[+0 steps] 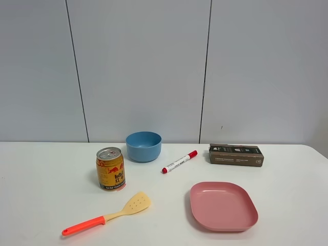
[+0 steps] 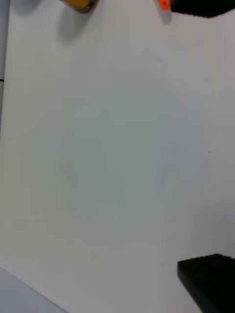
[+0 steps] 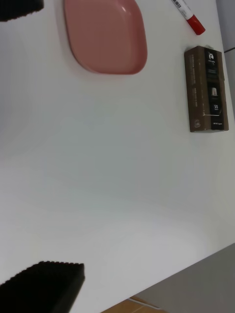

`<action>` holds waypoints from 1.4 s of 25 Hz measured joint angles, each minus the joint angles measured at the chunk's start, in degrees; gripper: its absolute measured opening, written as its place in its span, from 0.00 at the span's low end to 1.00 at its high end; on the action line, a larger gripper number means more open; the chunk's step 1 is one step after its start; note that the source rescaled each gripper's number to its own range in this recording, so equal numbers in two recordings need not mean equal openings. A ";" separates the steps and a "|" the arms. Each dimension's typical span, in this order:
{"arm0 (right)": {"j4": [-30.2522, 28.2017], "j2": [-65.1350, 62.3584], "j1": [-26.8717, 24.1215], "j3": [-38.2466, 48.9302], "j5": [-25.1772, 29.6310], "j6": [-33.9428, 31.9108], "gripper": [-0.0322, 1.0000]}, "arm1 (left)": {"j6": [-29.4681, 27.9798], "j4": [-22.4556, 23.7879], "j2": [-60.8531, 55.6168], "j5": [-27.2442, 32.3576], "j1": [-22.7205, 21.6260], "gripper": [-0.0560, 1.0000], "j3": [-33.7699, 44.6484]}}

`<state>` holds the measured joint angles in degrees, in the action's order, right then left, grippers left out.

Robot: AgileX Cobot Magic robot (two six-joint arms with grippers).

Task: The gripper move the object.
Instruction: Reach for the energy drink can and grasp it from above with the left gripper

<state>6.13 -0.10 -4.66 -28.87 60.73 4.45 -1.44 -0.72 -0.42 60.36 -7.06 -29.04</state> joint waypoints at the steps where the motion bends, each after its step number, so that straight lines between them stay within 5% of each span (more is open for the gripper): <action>1: 0.00 0.00 0.00 0.00 0.00 0.00 1.00 | 0.00 0.00 0.00 0.00 0.00 0.99 0.00; 16: 0.00 0.00 0.00 0.00 0.00 0.00 1.00 | 0.00 -0.30 0.88 0.00 0.00 0.99 -0.20; 23: 0.00 0.00 0.00 0.00 0.00 0.00 1.00 | 0.63 -2.08 15.26 -1.35 0.00 0.99 -6.68; 35: 0.00 0.00 0.00 0.00 0.00 0.00 1.00 | 5.88 -3.35 40.89 -13.08 0.00 0.99 -19.82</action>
<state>6.13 -0.10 -4.66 -28.87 60.73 4.45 4.43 -4.07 40.46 47.28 -7.06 -48.85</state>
